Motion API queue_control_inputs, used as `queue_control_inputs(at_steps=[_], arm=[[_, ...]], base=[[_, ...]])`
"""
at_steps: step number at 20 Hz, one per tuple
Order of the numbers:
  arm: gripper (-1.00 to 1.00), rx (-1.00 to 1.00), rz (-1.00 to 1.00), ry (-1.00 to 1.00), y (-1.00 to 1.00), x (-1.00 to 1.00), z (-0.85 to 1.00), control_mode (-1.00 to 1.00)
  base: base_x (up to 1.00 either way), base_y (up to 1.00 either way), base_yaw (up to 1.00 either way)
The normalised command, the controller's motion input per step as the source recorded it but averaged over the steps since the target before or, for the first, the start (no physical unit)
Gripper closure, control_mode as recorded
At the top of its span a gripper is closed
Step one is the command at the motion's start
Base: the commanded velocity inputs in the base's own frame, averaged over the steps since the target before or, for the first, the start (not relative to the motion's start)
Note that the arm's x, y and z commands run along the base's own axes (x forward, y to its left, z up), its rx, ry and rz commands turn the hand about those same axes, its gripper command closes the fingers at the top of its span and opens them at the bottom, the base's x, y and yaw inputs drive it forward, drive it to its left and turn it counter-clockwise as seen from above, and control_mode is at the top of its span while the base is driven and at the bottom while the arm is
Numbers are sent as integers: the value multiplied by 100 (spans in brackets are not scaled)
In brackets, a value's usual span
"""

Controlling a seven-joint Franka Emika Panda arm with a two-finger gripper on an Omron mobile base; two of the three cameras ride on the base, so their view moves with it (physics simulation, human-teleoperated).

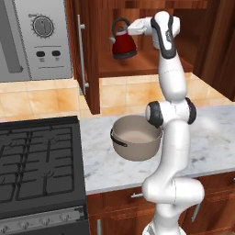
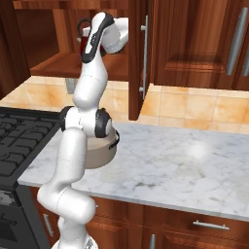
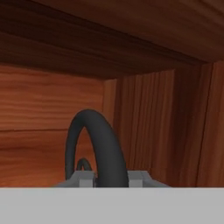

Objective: Pick the kettle from the cabinet and place it on a stove burner. Then pick the pot from the counter and place it on another stove burner. Finally, turn both burners on.

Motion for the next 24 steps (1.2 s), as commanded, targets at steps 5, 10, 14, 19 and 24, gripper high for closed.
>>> queue_control_inputs(at_steps=[5, 10, 14, 19, 24], arm=[[100, 0, -4, -7, 3, -45, -29, -100], [100, 0, -6, -11, 7, -56, -35, -100], [100, 0, -7, -15, 21, -48, -42, -100], [100, 0, -6, -16, 24, -52, -43, -100], [100, 0, -4, -19, 28, -58, -31, -100]], base=[[0, 0, 0], [0, 0, 0], [0, 0, 0], [0, 0, 0], [0, 0, 0]])
